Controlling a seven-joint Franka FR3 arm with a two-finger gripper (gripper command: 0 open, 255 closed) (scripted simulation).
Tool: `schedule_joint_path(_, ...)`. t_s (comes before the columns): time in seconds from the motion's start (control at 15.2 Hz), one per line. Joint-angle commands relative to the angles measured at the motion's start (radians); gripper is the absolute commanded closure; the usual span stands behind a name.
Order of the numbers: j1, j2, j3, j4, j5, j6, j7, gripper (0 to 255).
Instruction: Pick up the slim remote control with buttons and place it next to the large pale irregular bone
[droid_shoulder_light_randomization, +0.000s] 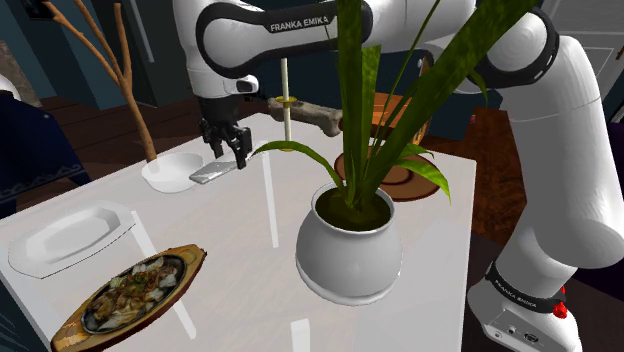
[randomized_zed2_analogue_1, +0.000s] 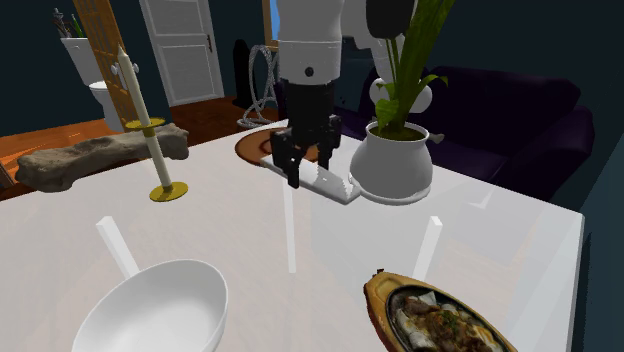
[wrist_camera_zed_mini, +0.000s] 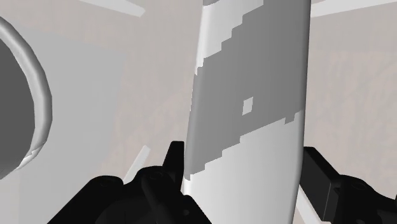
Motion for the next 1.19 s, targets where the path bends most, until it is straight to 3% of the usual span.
schedule_joint_path(0.0,0.005,-0.001,0.001,0.027,0.001,-0.027,-0.003,255)
schedule_joint_path(0.26,0.021,0.007,0.001,0.094,-0.001,-0.084,-0.008,255)
schedule_joint_path(0.66,-0.118,-0.066,-0.009,-0.011,0.040,-0.041,-0.128,255)
schedule_joint_path(1.12,-0.247,-0.099,-0.037,-0.050,0.068,-0.023,-0.274,255)
